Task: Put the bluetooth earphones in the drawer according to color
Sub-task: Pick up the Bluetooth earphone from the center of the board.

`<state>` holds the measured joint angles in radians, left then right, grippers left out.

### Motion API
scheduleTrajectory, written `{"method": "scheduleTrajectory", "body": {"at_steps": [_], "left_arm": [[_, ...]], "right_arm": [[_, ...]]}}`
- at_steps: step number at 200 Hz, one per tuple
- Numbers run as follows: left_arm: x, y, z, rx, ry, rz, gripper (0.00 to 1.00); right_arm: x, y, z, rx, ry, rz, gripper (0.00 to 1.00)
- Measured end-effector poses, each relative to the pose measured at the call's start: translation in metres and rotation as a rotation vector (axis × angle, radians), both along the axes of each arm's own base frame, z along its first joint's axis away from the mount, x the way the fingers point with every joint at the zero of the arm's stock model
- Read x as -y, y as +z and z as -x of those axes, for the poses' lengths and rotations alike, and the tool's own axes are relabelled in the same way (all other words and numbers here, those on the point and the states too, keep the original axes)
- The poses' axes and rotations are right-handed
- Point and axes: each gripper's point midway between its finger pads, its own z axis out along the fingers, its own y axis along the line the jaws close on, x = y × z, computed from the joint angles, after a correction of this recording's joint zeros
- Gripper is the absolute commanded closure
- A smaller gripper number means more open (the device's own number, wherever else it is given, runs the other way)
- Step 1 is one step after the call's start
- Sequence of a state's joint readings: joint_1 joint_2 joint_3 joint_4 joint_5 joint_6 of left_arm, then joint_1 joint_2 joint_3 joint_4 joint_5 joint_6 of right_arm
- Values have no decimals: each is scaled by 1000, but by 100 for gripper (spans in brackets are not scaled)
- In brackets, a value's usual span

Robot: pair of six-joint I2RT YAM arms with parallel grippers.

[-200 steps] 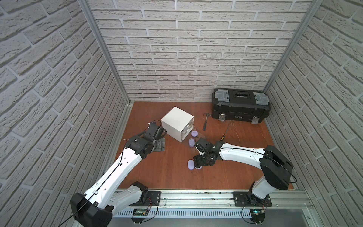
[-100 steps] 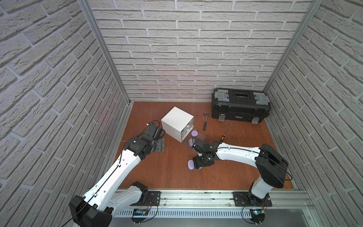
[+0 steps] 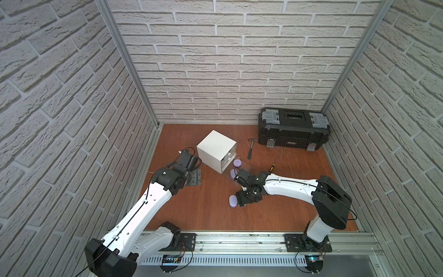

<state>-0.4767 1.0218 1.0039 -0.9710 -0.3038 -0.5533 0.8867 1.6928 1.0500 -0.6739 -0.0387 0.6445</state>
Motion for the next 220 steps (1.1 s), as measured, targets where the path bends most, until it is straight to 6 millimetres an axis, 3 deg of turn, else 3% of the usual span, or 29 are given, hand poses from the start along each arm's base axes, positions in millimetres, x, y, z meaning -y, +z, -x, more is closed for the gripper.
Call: {"method": "scheduleTrajectory", "body": {"at_steps": [105,220], "left_arm": [[1,-3,1,-7,-5,7,10],[1,-5,1,-14,-5,10,10]], "right_arm": [[-13,-10,-1,-23,32,16,27],[-8,-15,1,-22,57,67,54]]}}
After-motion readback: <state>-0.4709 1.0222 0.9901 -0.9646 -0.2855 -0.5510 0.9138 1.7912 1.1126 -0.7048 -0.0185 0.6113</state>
